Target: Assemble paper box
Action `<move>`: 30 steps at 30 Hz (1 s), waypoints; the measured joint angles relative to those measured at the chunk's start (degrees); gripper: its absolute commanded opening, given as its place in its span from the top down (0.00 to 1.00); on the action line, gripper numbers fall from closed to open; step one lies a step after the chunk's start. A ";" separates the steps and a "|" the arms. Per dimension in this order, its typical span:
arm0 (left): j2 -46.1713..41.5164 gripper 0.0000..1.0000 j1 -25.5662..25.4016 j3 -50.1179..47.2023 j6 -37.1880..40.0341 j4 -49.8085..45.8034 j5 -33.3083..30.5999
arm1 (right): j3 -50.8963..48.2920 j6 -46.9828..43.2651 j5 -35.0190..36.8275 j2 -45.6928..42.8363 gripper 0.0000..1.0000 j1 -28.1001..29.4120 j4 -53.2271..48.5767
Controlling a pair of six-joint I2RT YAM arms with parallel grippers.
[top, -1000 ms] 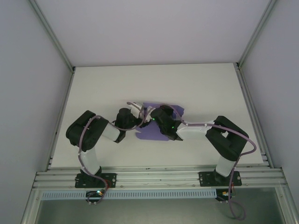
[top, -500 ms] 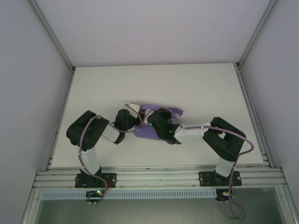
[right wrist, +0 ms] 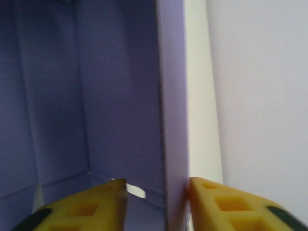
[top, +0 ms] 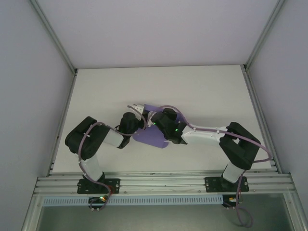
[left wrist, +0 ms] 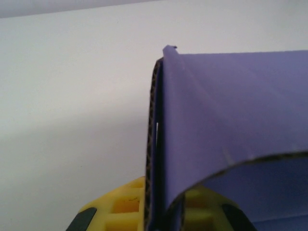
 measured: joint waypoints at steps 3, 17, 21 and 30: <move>-1.42 1.00 -0.26 0.26 0.04 -0.55 0.11 | 0.15 4.72 -5.27 -4.98 0.34 -1.31 -4.31; -4.09 1.00 0.02 -0.07 0.44 -7.67 12.48 | 6.75 34.51 -41.35 -19.52 0.15 -20.33 -12.92; -4.04 1.00 0.02 -0.07 1.55 -8.83 16.11 | 12.35 38.25 -47.47 -9.77 0.20 -22.14 -16.04; -2.78 1.00 -2.03 3.28 6.29 -14.95 15.02 | 19.58 40.79 -59.60 7.56 0.35 -21.92 -20.06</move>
